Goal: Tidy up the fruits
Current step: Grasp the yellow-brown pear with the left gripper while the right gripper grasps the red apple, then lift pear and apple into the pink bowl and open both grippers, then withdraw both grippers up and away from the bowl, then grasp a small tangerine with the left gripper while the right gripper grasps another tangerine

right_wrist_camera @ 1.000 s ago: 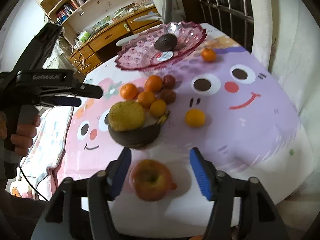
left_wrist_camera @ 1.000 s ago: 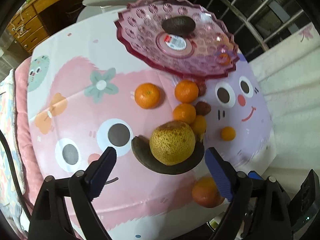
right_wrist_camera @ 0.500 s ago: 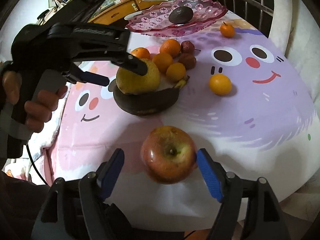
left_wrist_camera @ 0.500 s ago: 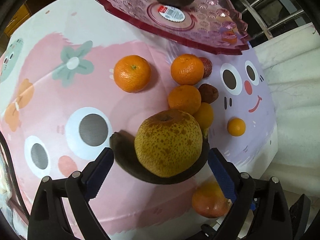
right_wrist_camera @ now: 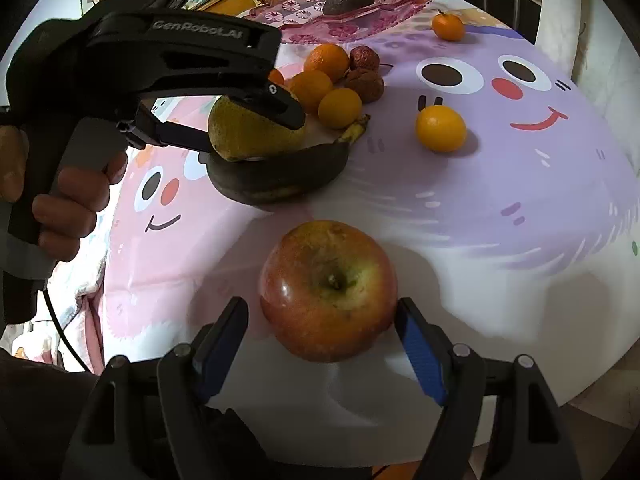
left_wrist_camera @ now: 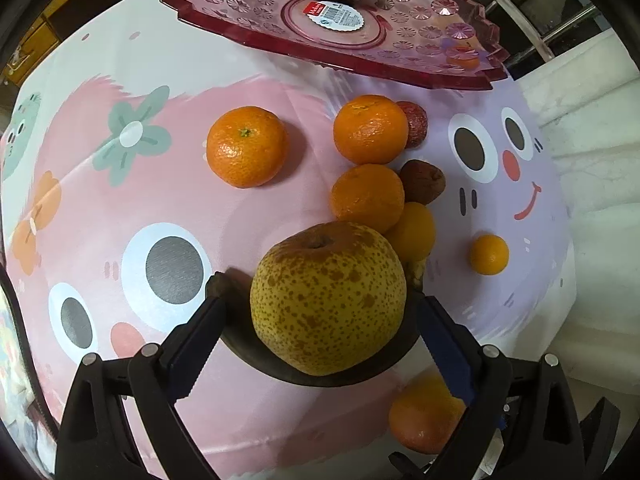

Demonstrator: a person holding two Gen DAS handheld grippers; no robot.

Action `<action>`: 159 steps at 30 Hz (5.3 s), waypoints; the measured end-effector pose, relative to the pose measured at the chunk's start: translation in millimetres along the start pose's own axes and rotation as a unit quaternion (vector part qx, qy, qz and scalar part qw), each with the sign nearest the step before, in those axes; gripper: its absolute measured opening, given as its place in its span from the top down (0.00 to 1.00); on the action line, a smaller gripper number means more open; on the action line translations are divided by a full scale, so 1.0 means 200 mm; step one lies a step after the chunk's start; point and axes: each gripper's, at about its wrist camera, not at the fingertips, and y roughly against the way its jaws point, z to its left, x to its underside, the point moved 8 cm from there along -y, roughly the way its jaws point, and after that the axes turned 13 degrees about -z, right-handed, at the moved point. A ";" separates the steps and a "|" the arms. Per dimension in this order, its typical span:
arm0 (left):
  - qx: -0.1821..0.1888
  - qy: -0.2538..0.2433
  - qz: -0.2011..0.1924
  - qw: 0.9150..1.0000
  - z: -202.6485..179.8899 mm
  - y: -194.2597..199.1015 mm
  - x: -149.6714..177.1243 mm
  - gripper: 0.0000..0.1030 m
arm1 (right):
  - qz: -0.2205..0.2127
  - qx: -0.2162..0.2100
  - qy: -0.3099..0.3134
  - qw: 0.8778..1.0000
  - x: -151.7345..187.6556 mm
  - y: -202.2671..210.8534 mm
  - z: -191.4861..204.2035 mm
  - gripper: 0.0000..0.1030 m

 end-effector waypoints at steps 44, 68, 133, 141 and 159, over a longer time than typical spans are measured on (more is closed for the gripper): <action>-0.038 0.058 -0.039 0.997 0.11 0.44 -0.02 0.31 | -0.002 -0.060 0.084 0.995 -0.45 0.19 -0.10 0.35; -0.050 0.055 -0.148 0.986 0.23 0.60 -0.70 0.31 | -0.065 -0.078 0.111 0.989 -1.21 -0.03 -0.06 0.35; 0.022 0.047 -0.180 0.982 -0.24 0.89 0.34 0.11 | -0.048 0.022 -0.003 0.999 -0.61 0.56 -0.26 0.34; 0.001 0.103 -0.152 0.983 -0.32 0.71 0.34 0.11 | -0.037 0.019 0.035 0.999 -0.68 0.47 -0.43 0.34; -0.089 0.273 -0.132 0.949 -0.57 0.28 0.26 0.11 | -0.050 -0.064 0.242 0.967 -0.96 0.09 -0.70 0.34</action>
